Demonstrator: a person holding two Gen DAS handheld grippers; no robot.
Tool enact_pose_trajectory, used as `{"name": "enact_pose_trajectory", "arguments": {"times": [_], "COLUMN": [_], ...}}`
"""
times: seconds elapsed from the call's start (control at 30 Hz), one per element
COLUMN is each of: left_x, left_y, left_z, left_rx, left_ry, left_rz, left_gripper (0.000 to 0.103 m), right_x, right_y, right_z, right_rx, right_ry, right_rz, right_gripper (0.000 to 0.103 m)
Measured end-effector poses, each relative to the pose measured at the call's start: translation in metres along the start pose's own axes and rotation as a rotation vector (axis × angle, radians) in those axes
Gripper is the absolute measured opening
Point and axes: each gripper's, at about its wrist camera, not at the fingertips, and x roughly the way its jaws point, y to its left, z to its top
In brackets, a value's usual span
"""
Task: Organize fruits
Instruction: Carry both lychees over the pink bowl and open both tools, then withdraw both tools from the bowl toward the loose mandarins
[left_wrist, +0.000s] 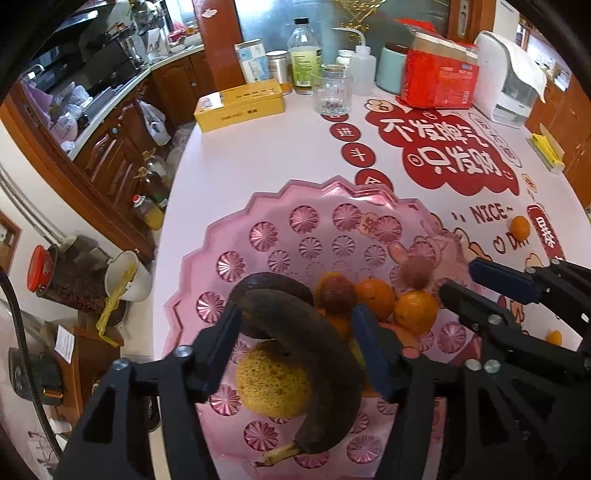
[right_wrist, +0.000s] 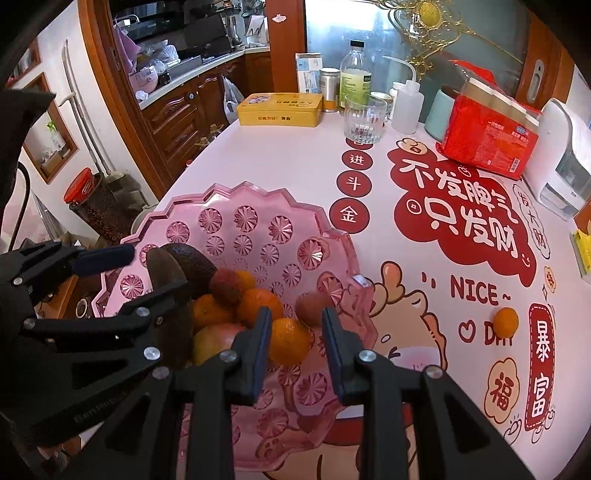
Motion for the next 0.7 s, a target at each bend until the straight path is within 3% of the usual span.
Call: {"name": "enact_pose_trajectory", "arguments": {"times": [0.13,0.2,0.27,0.7], "left_x": [0.000,0.000,0.000,-0.015], "left_y": [0.007,0.011,0.013,0.011], "left_z": [0.000,0.000,0.000,-0.010], "left_rx": [-0.025,-0.039,-0.050,-0.052], "left_ry": [-0.002,0.000,0.007,0.007], "left_rz": [0.039,0.026,0.011,0.011], "left_gripper": [0.084,0.085,0.085,0.086], "right_x": [-0.001,-0.002,-0.004,-0.019], "right_y": [-0.003,-0.005,-0.005,0.000], "right_z": [-0.002,-0.002,-0.003,-0.011], "right_rx": [0.016,0.027,0.031,0.016], "right_ry": [0.007,0.007,0.000,-0.024], "right_rz": [0.006,0.010,0.014,0.009], "right_gripper": [0.034,0.042,0.043,0.044]}}
